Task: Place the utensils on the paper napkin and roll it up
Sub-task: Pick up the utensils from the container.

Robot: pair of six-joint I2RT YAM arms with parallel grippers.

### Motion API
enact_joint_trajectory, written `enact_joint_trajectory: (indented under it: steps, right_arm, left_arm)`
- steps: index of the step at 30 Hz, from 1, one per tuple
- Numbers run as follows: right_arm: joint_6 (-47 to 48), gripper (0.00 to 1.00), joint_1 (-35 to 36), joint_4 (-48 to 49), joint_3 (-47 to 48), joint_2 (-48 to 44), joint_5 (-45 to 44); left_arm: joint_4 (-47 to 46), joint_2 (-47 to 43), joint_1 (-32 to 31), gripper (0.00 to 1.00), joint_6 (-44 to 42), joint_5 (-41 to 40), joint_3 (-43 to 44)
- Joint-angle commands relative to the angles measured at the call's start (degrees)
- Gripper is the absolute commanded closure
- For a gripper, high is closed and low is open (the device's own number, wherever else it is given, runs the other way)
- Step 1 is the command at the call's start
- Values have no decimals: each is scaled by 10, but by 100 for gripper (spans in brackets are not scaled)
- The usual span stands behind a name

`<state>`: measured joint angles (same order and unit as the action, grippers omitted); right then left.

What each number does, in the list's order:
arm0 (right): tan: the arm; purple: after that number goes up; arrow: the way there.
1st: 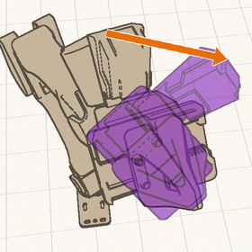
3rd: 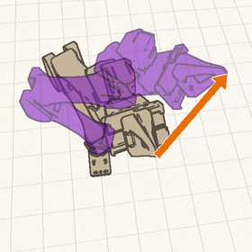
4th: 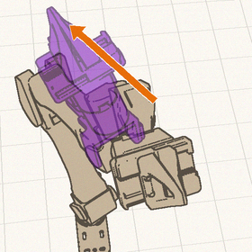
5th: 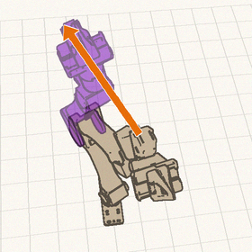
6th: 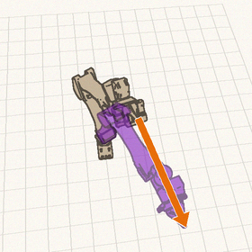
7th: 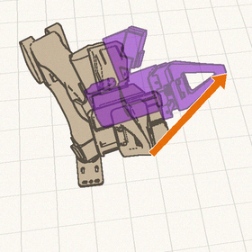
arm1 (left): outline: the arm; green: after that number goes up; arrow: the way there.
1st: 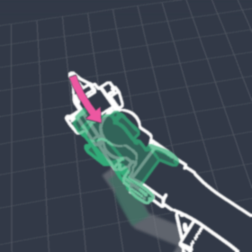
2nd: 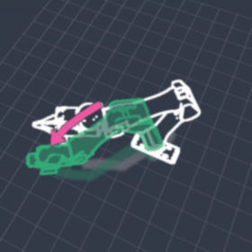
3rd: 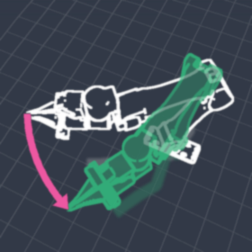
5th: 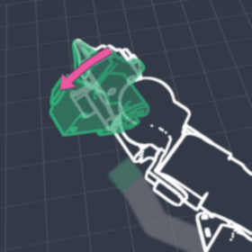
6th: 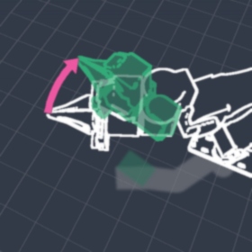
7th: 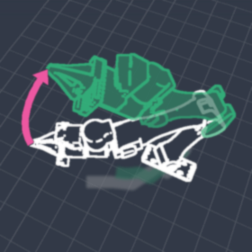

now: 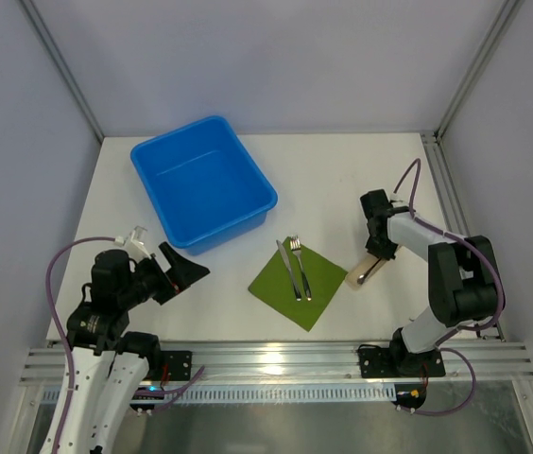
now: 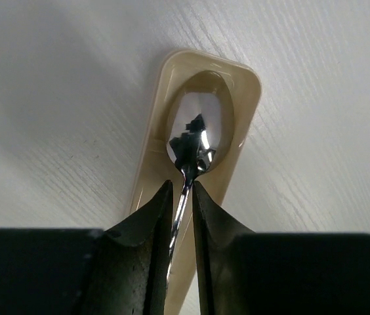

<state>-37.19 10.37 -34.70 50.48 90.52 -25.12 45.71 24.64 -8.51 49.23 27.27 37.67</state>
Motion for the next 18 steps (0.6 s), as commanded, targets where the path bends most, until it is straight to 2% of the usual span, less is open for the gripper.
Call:
enact_joint_trajectory:
  steps: [1, 8, 15, 18]
  right_arm:
    - [0, 78, -6, 26, 3, 14, 16]
    - [7, 78, -9, 58, 1, 40, 66]
    - [9, 96, -8, 66, -18, 12, 68]
    - [16, 96, -9, 61, -22, -15, 66]
  left_arm:
    - [-8, 10, -2, 8, -8, 11, 4]
    - [2, 2, -1, 8, -9, 6, 6]
    - [9, -1, -2, 8, -10, 8, 10]
    - [18, -1, -2, 8, -14, 6, 19]
